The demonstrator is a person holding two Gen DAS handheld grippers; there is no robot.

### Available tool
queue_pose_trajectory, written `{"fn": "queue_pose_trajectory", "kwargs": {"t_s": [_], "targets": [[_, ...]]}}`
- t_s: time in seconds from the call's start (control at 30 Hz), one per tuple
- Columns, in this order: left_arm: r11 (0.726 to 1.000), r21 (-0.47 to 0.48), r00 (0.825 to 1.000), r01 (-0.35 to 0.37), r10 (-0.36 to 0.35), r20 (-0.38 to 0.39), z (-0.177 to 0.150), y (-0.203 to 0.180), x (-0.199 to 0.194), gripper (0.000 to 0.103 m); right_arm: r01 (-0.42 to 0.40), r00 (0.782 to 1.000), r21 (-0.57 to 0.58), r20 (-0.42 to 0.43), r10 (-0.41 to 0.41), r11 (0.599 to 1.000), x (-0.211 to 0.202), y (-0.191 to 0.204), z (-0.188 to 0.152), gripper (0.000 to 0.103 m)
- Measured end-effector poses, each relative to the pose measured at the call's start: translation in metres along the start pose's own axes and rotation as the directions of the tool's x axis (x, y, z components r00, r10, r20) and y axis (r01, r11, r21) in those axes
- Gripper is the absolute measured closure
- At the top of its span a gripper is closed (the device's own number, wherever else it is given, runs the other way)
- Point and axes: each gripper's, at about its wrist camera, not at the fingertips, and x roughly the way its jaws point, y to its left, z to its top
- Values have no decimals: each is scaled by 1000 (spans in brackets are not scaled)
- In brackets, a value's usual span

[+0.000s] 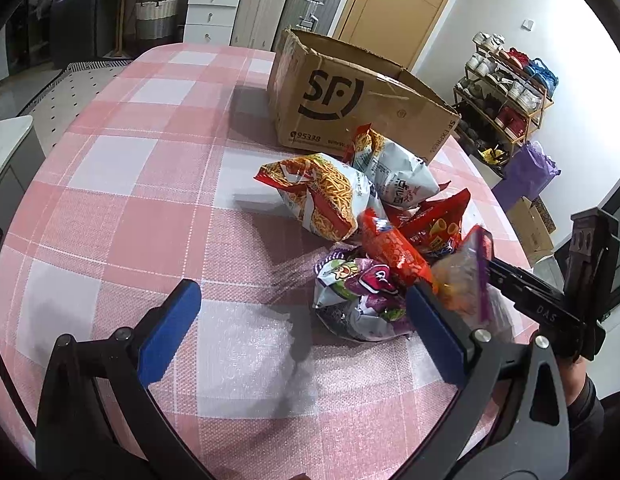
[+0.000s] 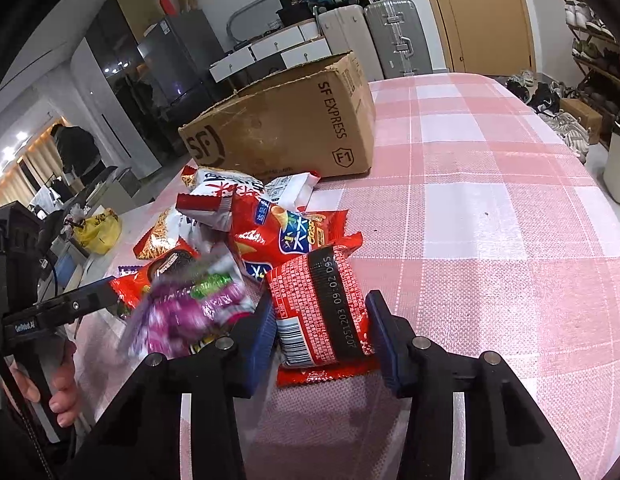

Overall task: Organize snacks
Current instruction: 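Grasp the red wafer pack with the right gripper while the left gripper grasps the purple candy bag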

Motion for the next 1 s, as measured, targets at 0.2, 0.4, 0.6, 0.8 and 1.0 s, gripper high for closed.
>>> {"fn": "queue_pose_trajectory", "kwargs": {"t_s": [0.2,0.4,0.6,0.8,1.0], "targets": [[1000,-13,1000,-11,12,16,-1,9,-11,1,-11,999,10,43,11,1000,-16,0,0,58],[999,-36,1000,10,-11,-20,-4,10,-8,1,-20,998,19,67,18,1000,-29,-3,-1,58],[999,-32,999,34,-35,-39,-6,2,-6,1,-31,996,30,80,29,999,-38,-6,-5,58],[999,-23,997,37,-39,-66,-6,-4,1,1,-40,996,43,82,37,998,-43,-11,-10,58],[1000,-17,995,27,-28,-94,-6,-9,11,1,-44,995,51,93,39,998,-47,-15,-13,58]]}}
